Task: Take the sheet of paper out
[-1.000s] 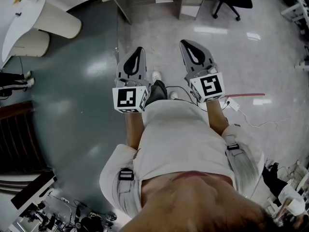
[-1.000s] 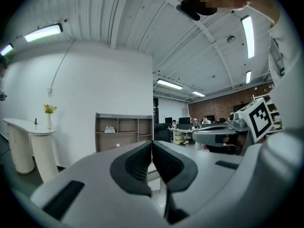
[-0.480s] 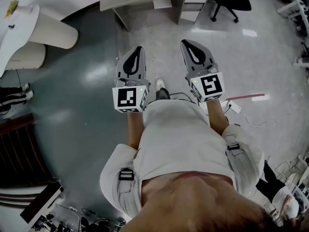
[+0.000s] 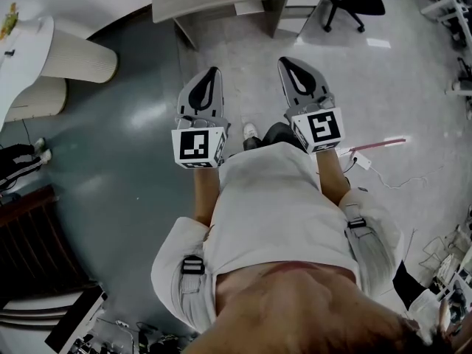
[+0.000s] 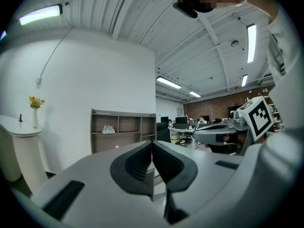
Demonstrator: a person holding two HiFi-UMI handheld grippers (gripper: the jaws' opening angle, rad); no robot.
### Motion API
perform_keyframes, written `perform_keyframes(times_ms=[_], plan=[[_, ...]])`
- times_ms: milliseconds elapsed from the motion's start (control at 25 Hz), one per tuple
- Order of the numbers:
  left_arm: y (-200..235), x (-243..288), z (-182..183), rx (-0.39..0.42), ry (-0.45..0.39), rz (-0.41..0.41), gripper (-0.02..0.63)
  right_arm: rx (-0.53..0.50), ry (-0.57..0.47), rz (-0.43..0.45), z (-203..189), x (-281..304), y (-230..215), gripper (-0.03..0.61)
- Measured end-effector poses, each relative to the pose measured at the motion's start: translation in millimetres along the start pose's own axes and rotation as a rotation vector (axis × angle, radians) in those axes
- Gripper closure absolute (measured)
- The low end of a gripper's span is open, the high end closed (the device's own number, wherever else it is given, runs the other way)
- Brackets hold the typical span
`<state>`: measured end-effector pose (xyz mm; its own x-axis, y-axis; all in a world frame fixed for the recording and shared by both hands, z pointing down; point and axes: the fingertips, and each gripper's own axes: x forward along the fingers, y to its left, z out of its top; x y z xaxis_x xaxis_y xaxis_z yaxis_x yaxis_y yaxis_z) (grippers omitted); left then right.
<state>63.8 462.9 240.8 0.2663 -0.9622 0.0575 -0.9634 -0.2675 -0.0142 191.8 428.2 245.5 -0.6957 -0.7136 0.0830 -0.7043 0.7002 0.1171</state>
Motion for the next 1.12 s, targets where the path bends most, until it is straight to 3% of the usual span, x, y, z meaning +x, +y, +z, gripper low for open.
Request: perform_keyframes(times_ms=[600,1120], plan=[[45,60,-8,-0.016,0.017,-0.001,0.591,-0.002,0.021,-0.001,-5,67,-28,0.559],[80,149,-1,-0.003,0.021,0.058,0.591,0.007,0.001,0.064,-6,151,-90,0.56]])
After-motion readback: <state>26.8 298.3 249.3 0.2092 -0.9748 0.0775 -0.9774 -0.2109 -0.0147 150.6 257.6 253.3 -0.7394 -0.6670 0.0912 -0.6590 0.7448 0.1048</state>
